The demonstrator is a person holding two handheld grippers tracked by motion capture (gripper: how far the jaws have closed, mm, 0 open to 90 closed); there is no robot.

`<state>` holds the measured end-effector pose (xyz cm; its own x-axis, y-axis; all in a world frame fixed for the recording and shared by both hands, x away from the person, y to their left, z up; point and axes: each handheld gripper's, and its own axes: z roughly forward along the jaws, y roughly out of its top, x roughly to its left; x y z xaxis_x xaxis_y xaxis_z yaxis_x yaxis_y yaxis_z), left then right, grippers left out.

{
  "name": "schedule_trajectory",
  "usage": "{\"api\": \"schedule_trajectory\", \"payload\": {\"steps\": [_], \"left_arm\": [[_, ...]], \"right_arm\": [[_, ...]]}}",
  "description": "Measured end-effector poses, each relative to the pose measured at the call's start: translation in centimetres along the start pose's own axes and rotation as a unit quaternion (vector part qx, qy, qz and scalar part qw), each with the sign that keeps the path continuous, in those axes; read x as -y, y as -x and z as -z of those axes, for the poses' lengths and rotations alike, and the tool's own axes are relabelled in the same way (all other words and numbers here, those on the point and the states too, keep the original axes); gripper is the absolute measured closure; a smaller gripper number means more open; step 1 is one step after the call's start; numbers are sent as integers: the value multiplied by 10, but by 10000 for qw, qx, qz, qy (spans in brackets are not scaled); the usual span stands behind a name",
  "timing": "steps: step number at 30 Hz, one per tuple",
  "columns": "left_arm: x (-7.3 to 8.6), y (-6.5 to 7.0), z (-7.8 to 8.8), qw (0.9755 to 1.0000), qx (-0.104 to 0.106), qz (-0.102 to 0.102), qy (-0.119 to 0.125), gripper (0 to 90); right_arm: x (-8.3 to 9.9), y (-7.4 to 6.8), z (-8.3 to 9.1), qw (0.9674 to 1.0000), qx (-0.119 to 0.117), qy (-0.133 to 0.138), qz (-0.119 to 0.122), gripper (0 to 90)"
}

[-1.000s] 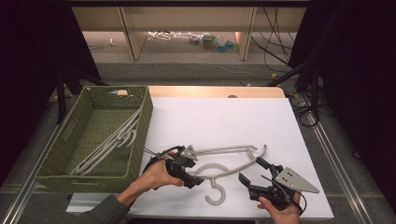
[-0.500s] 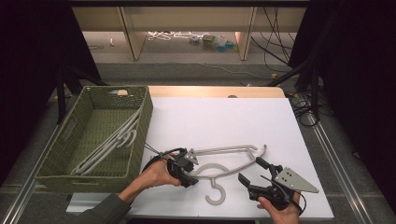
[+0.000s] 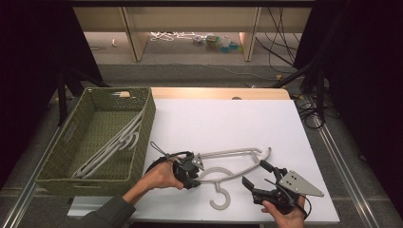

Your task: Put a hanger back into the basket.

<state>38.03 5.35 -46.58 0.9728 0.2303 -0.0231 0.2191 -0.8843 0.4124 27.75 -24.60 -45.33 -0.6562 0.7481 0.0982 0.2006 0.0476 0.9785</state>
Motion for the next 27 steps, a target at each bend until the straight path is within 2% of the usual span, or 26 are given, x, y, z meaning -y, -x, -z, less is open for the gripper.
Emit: {"api": "schedule_trajectory", "payload": {"steps": [2,3,8,9,10,12,15,17,18,20,21,22,25,27], "left_arm": [[-1,-1,0,9999,82,115,-44,723],[-2,-2,0,9999,96,69,-97,724],[-10,-1,-1,9993,43,96,-371,711],[-10,0,-1,9991,-2,126,-408,711],[-11,1,-1,9989,-15,127,-447,710],[-12,1,-2,9988,-22,141,-464,714],[-12,2,-1,9989,-29,44,-464,732],[-11,1,-1,9991,2,25,-417,739],[-11,1,-1,9992,17,-2,-398,748],[-10,-1,0,9994,56,53,-334,782],[-9,-3,-1,9995,110,100,-278,793],[-7,-6,0,9995,161,147,-210,798],[-5,-7,1,9997,137,141,-118,801],[-5,-5,3,9990,220,379,94,802]], "right_arm": [[0,0,0,10000,1,-6,-5,159],[0,0,0,10000,4,-3,-5,159],[0,0,1,10000,-14,-20,0,159],[0,0,-1,10000,-33,88,-26,160],[0,0,0,10000,-38,72,-30,160],[1,0,0,10000,-13,89,-23,159],[0,0,1,10000,-21,26,-16,160],[1,0,-1,10000,-28,70,-27,159],[0,0,1,10000,16,-34,-11,160],[0,-1,-2,9998,-49,167,-57,160],[-1,-1,1,10000,-14,-30,6,160],[-1,-1,1,10000,6,-79,-8,160],[0,0,0,10000,-6,86,-21,160],[-1,0,1,10000,5,13,-21,160]]}}
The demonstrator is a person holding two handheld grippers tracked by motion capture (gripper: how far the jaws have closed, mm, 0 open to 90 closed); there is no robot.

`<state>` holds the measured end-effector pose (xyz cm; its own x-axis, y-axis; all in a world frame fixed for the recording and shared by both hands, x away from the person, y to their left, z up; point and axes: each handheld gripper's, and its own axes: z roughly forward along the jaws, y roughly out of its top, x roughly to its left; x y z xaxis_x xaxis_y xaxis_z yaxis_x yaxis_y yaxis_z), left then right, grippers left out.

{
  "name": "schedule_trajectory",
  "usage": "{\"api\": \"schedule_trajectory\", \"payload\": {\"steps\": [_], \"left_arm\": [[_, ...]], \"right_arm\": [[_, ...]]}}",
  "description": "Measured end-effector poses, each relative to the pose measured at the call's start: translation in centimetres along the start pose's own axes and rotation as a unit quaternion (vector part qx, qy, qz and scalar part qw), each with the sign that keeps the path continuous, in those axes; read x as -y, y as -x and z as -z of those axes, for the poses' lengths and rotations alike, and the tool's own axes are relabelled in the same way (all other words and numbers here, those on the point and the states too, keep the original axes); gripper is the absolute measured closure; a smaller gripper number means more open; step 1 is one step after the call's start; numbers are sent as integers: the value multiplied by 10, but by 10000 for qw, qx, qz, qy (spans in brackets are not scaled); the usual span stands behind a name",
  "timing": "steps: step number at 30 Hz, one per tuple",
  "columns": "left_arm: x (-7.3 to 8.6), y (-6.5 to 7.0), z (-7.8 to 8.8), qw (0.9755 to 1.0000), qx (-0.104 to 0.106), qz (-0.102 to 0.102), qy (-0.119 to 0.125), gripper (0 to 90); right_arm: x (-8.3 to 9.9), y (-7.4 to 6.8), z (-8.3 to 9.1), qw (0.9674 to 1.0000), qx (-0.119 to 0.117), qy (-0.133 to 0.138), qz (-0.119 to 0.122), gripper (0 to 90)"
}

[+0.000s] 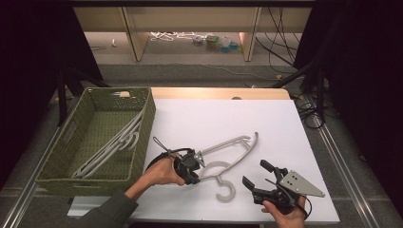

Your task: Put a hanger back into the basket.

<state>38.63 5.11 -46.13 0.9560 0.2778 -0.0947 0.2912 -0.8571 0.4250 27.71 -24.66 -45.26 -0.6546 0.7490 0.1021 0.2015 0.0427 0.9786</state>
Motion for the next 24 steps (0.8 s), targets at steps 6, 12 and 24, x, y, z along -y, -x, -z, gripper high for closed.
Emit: {"api": "schedule_trajectory", "payload": {"steps": [6,12,24], "left_arm": [[2,-7,11,9973,274,318,597,808],[8,-20,30,9909,368,613,1138,812],[20,-37,59,9582,810,1402,2358,813]], "right_arm": [[0,1,-1,9999,-32,131,-26,160],[-1,2,2,10000,5,66,5,160],[0,2,0,10000,15,82,8,160]]}}
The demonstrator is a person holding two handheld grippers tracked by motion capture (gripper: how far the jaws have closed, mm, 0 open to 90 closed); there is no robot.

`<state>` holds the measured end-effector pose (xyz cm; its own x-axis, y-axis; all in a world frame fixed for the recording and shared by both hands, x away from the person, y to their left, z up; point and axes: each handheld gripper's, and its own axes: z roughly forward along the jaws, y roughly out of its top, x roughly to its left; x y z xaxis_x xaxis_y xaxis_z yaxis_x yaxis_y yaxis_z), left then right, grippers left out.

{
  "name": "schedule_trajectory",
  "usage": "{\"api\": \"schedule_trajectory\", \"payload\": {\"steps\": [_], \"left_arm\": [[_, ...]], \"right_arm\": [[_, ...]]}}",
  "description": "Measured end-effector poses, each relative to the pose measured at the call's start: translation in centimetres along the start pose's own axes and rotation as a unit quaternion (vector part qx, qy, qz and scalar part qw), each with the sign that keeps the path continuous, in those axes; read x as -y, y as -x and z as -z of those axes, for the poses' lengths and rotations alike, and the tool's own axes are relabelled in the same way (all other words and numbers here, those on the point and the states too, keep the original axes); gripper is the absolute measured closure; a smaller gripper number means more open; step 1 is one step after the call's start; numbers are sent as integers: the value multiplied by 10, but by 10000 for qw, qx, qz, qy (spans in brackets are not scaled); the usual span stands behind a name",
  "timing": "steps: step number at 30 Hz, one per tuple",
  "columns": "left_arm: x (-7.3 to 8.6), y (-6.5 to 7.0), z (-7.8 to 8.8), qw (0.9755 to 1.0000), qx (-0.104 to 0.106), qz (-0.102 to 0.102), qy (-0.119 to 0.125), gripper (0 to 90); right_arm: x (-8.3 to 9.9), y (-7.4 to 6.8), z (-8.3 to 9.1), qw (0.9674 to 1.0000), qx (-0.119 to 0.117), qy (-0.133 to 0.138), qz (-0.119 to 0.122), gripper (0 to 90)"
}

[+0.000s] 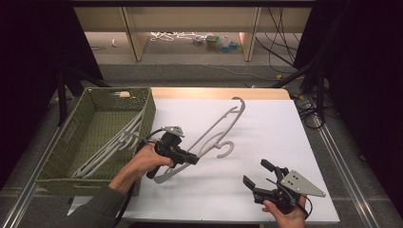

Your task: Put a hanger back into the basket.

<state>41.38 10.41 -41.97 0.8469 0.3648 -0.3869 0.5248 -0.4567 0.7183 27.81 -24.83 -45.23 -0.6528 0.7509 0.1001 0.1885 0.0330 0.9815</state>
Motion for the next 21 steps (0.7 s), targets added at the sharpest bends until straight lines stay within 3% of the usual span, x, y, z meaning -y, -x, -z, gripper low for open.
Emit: {"api": "schedule_trajectory", "payload": {"steps": [3,5,7,11,17,19,20,21], "left_arm": [[0,2,7,9994,36,210,273,813],[-2,2,11,9984,271,317,381,814],[-4,2,16,9973,373,406,494,813],[-6,3,23,9924,614,622,868,814],[-9,15,37,9899,659,643,1081,813],[-10,21,43,9872,777,604,1257,813],[-10,25,47,9857,833,694,1292,814],[-11,26,50,9856,805,582,1369,814]], "right_arm": [[0,0,1,10000,-11,-70,1,160],[0,0,-1,10000,14,7,41,160],[0,0,-1,10000,13,9,36,160],[1,0,-2,10000,-81,-38,-35,160],[0,0,-1,9999,1,-117,5,159],[0,0,-1,9999,-2,-116,9,160],[1,0,-1,9999,-2,-116,14,159],[1,1,-2,10000,-26,-67,23,159]]}}
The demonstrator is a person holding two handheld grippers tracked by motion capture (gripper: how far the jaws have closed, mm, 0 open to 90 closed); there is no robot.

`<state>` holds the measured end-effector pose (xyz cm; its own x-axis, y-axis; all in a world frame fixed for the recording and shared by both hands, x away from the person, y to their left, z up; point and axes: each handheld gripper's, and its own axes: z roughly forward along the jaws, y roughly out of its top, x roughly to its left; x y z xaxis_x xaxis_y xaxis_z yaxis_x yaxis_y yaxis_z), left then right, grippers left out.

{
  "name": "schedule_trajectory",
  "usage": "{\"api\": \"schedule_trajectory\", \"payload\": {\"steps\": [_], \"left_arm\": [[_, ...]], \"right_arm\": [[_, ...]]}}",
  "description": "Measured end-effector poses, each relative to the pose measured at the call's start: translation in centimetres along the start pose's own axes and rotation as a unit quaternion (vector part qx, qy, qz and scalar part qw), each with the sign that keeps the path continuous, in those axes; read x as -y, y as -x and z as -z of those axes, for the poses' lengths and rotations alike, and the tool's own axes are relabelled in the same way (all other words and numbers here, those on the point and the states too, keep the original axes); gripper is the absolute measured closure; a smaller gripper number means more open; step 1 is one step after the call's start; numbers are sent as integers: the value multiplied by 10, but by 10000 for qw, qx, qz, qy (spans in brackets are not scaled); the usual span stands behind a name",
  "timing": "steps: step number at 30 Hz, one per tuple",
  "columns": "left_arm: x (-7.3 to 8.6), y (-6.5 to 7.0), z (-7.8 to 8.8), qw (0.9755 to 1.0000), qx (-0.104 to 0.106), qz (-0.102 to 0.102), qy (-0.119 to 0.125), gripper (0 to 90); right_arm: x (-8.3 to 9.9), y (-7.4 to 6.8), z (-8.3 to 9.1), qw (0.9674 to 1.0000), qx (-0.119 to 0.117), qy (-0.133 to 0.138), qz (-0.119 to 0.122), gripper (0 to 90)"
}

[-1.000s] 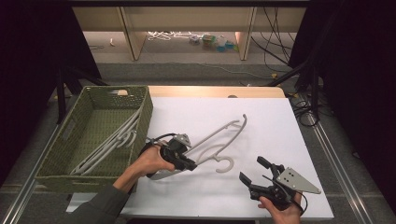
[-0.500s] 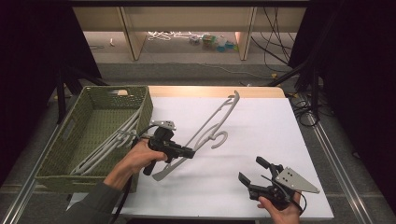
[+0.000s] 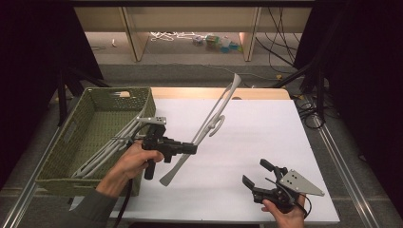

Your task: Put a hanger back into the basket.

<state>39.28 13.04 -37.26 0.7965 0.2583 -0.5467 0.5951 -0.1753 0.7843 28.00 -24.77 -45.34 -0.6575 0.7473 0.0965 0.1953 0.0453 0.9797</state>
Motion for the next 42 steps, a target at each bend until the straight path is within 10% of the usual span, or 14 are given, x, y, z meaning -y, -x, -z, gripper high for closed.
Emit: {"api": "schedule_trajectory", "payload": {"steps": [19,27,42], "left_arm": [[-26,51,87,9985,151,-24,524,814],[-38,57,137,9973,-308,-47,668,815],[-24,34,224,9859,-1508,-211,691,816]], "right_arm": [[0,-2,-6,10000,-72,-16,-9,159],[-1,-2,-6,9999,-36,-97,-3,159],[1,-2,-9,10000,-29,-64,-17,159]]}}
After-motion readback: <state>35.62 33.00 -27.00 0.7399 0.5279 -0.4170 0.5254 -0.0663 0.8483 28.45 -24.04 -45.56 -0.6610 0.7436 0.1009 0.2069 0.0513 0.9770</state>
